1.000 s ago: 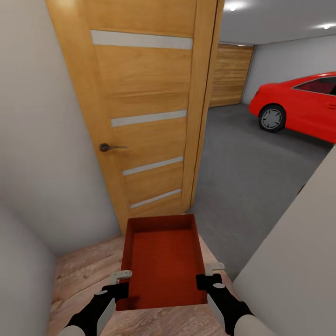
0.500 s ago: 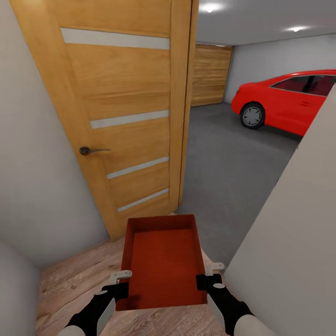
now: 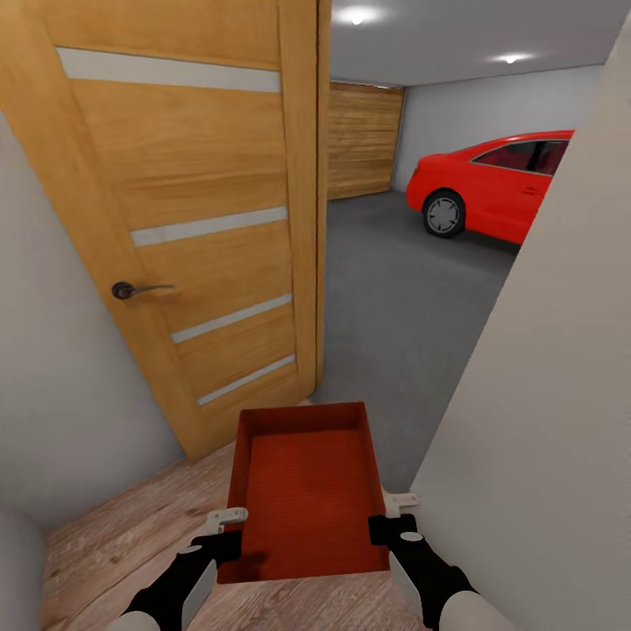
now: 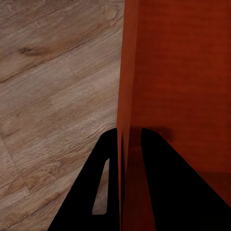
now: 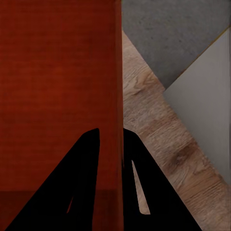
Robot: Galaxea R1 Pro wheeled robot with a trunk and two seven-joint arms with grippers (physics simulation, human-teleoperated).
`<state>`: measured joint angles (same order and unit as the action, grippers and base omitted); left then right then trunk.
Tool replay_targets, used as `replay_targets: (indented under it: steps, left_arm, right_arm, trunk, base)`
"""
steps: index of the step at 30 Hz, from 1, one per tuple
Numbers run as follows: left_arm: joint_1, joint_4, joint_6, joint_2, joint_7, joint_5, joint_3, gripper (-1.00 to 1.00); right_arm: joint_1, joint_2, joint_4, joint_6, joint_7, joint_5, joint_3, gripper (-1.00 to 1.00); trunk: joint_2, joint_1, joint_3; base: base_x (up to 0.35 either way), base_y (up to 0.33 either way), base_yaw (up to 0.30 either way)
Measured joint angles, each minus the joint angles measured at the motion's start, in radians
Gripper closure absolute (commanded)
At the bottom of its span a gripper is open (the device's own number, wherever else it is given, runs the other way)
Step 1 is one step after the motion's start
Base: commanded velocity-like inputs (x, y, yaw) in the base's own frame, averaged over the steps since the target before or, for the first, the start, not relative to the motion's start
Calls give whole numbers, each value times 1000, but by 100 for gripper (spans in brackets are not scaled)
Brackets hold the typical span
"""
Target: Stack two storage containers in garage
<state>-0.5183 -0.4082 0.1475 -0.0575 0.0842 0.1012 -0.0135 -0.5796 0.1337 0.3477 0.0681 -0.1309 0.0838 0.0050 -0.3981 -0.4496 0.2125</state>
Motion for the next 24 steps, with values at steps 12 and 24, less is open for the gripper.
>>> replay_targets:
  steps: [12, 24]
  left_arm:
    - [0, -1, -1, 0, 0, 2, 0, 100]
    - [0, -2, -1, 0, 0, 2, 0, 100]
  right_arm:
    - [0, 0, 3, 1, 1, 1, 1, 100]
    - [0, 0, 4, 1, 0, 0, 1, 100]
  trunk:
    - [0, 0, 0]
    - [0, 0, 0]
  base:
    - [0, 88, -5]
    - [0, 94, 0]
